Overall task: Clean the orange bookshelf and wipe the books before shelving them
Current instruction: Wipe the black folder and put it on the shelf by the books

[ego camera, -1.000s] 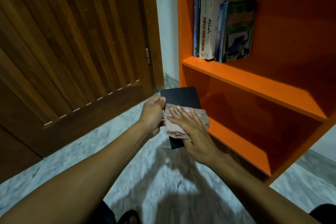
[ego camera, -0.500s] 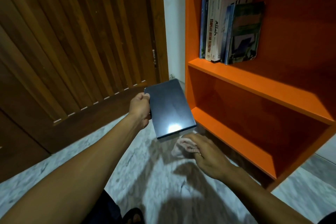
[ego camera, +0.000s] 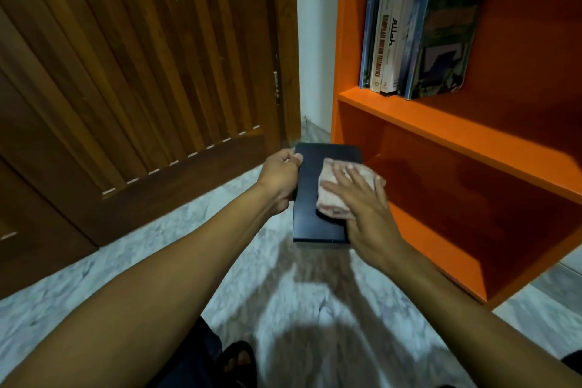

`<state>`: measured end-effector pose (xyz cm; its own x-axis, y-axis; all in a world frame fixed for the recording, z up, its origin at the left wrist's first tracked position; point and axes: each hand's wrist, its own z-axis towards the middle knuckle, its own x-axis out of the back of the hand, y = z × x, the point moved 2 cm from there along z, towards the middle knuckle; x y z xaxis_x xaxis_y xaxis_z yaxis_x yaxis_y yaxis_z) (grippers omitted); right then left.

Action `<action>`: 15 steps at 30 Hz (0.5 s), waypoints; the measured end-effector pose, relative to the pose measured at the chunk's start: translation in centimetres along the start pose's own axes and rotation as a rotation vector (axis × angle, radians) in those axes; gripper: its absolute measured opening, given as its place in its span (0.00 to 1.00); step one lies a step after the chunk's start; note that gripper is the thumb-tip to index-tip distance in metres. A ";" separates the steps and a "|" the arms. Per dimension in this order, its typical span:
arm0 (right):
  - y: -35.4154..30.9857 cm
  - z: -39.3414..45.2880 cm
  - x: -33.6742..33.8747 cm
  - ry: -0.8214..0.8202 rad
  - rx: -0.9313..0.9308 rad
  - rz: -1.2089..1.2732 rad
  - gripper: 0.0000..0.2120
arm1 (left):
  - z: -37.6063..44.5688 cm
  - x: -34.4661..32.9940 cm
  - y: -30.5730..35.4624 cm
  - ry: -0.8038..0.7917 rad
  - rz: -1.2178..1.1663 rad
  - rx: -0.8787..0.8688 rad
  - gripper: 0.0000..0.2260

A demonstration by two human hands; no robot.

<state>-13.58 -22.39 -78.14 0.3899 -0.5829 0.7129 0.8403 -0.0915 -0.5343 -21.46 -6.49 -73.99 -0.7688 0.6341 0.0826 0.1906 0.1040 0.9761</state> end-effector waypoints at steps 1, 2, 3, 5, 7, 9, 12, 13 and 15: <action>0.1 -0.7 -0.7 -0.032 0.032 -0.017 0.40 | 0.3 0.2 0.0 0.029 -0.031 0.012 0.15; 0.2 -1.3 -1.2 -0.055 0.063 -0.022 0.39 | 0.7 0.6 0.0 0.057 -0.060 0.023 0.15; 0.2 -1.9 -1.6 -0.077 0.094 -0.018 0.37 | 0.9 1.1 0.0 0.083 -0.096 0.035 0.15; 0.1 -2.9 -1.9 -0.126 0.129 0.006 0.32 | 1.1 2.1 0.2 0.143 -0.162 0.062 0.13; 0.1 -3.6 -1.9 -0.148 0.130 0.017 0.28 | 1.5 3.1 0.4 0.202 -0.195 0.086 0.11; 0.3 -4.2 -1.9 -0.180 0.090 0.045 0.26 | 1.8 4.0 0.6 0.244 -0.247 0.113 0.08; 0.5 -4.4 -2.0 -0.125 -0.087 0.272 0.23 | 2.2 5.0 0.5 0.248 -0.354 0.200 0.08; 0.6 -4.4 -1.9 -0.060 -0.152 0.361 0.21 | 2.1 5.0 0.5 0.242 -0.376 0.230 0.08; 0.4 -3.9 -1.6 0.022 -0.250 0.481 0.19 | 1.9 4.8 0.2 0.219 -0.425 0.288 0.09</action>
<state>-15.35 -24.67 -81.25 0.6981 -0.6228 0.3533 0.4528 0.0017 -0.8916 -24.00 -1.98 -73.73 -0.9176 0.3198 -0.2361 -0.0281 0.5402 0.8411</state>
